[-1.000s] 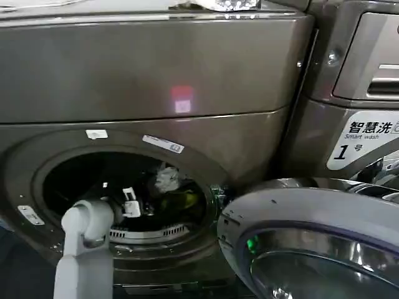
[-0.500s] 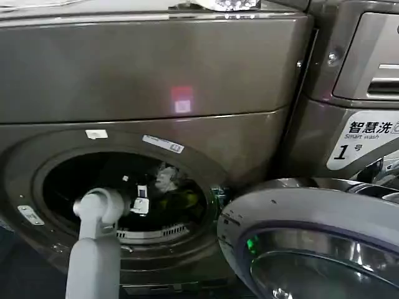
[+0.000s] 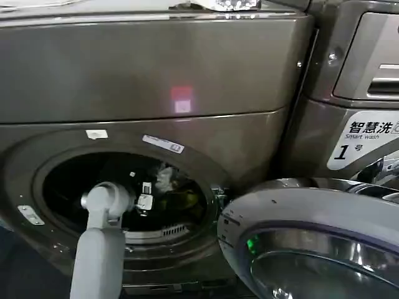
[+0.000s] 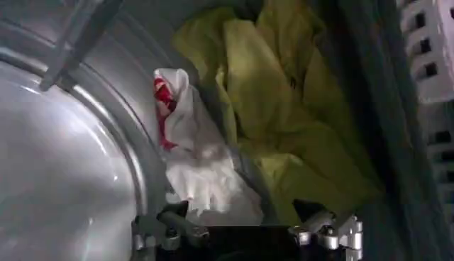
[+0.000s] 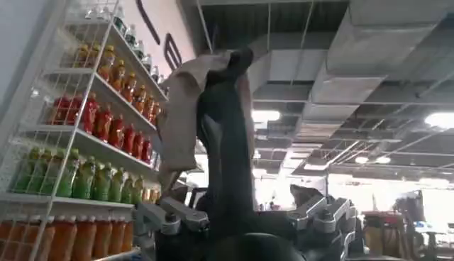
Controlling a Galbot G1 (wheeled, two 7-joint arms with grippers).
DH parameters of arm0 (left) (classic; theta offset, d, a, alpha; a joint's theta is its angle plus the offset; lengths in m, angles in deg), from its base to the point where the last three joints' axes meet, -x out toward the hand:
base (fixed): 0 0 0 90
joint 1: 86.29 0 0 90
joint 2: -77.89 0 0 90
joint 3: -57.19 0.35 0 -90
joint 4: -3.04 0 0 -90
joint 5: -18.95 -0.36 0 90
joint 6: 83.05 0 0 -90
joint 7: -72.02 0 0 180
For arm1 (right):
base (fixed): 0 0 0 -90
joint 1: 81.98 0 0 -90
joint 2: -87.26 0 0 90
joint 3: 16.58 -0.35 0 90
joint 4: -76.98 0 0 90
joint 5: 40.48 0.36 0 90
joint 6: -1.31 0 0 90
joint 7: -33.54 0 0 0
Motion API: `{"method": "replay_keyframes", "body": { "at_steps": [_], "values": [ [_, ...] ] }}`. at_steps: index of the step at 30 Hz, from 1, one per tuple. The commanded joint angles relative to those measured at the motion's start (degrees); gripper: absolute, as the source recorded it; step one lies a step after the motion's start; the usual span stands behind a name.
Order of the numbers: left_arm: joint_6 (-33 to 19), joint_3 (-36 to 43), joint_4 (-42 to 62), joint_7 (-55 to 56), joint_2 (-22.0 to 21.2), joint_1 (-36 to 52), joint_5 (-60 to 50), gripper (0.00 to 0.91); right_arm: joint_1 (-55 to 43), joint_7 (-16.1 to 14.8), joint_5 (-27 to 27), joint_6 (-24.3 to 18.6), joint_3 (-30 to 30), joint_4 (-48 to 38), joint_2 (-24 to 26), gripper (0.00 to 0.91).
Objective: Grasp the clothes from the dryer.
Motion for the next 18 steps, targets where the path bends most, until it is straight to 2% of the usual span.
{"method": "replay_keyframes", "body": {
  "at_steps": [1, 18],
  "values": [
    [1.9, 0.7, 3.1, -0.4, 0.0, 0.9, 4.0, 0.907, 0.1, 0.0, 0.0, 0.0, -0.1, 0.0, 0.0, 0.907],
    [5.3, 0.3, 12.9, -0.3, -0.3, 3.7, 10.5, 0.907, 0.6, -0.1, 0.1, 0.2, -0.7, 0.0, 0.9, 0.907]
  ]
}}
